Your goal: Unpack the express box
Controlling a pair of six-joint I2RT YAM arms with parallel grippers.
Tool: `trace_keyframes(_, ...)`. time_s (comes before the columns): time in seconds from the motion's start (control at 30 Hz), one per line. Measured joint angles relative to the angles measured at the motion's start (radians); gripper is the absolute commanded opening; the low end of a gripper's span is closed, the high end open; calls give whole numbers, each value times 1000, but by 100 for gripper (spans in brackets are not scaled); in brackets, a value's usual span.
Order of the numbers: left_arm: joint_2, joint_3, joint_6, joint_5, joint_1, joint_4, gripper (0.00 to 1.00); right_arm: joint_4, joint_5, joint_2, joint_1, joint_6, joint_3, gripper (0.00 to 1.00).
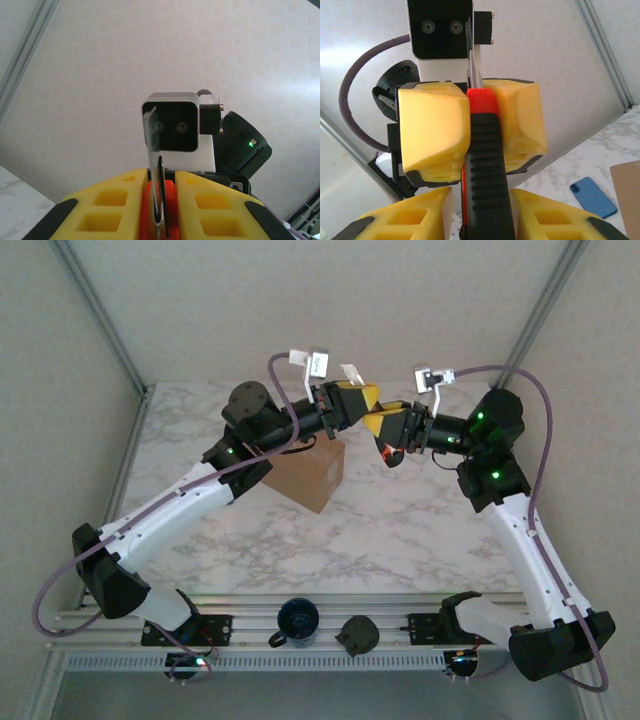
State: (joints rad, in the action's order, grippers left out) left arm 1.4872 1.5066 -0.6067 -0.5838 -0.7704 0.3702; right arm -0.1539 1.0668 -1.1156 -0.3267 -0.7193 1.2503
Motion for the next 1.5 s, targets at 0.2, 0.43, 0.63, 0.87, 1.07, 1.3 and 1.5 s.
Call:
trace_keyframes(0.2, -2, 0, -4, -7, 0, 1, 0, -1, -4, -1, -8, -3, -2, 27)
trace_keyframes(0.43, -7, -2, -23, -9, 0, 4, 0, -20, 1, 0, -14, 1, -5, 17)
trace_keyframes(0.63, -8, -4, -23, -19, 0, 4, 0, -26, -2, 9, -16, 0, -13, 0)
trace_keyframes(0.87, -10, -4, 9, 8, 2, -7, 85, 11, -52, 22, -25, 5, -20, 0)
trace_keyframes(1.07, -56, -4, 108, 143, 3, -159, 97, 319, -211, 21, -25, 143, 73, 0)
trace_keyframes(1.3, -233, -4, 189, 570, 36, -473, 88, 688, -498, -19, -26, 360, 262, 0)
trace_keyframes(1.5, -267, -27, 125, 748, 369, -649, 68, 874, -677, -157, -67, 488, 336, 0)
